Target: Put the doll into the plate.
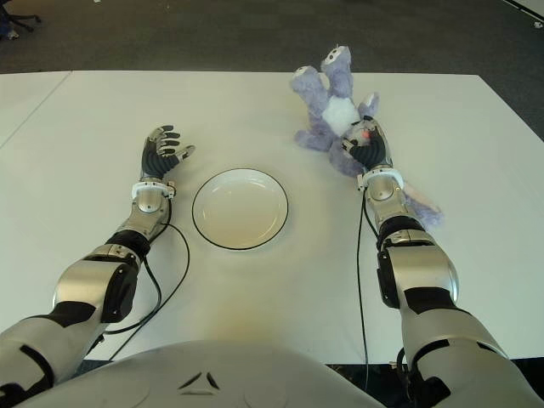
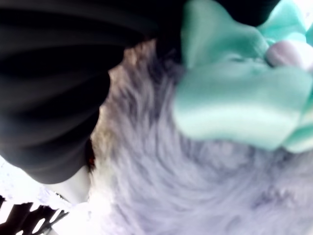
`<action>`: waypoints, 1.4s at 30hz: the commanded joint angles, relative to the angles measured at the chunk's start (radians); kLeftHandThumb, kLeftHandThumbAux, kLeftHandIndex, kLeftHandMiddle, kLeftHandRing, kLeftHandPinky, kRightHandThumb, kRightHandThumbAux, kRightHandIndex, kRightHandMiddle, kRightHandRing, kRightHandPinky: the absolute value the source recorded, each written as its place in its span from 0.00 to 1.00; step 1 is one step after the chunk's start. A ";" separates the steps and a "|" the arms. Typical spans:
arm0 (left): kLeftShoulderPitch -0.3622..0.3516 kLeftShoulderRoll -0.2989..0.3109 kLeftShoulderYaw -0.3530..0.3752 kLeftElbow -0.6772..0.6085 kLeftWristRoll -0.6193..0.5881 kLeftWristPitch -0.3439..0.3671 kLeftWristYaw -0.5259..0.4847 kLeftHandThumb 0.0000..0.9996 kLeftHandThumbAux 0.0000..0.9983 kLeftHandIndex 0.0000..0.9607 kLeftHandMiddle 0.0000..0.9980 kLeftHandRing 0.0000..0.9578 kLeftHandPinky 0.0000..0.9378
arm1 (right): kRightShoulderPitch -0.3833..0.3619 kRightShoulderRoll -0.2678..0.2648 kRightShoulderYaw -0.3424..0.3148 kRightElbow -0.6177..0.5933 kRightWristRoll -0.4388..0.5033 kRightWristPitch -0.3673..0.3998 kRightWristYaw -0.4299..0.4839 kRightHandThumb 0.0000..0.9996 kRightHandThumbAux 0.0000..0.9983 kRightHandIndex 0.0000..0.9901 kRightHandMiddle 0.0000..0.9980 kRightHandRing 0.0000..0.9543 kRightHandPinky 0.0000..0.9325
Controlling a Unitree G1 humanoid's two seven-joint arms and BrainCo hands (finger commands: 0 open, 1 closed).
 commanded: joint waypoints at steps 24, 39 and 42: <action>0.205 -0.067 0.008 0.122 -0.014 0.082 -0.073 0.00 0.81 0.26 0.32 0.34 0.30 | 0.120 0.102 0.098 0.053 -0.077 0.120 0.045 0.69 0.72 0.43 0.68 0.74 0.83; 0.210 -0.063 0.002 0.123 0.007 0.086 -0.035 0.00 0.72 0.26 0.32 0.34 0.34 | 0.080 0.120 0.115 0.049 -0.056 0.253 -0.018 0.72 0.71 0.45 0.83 0.86 0.90; 0.210 -0.063 0.006 0.123 0.003 0.087 -0.038 0.00 0.71 0.26 0.32 0.34 0.35 | 0.079 0.122 0.092 0.047 -0.032 0.243 -0.023 0.72 0.71 0.45 0.83 0.87 0.90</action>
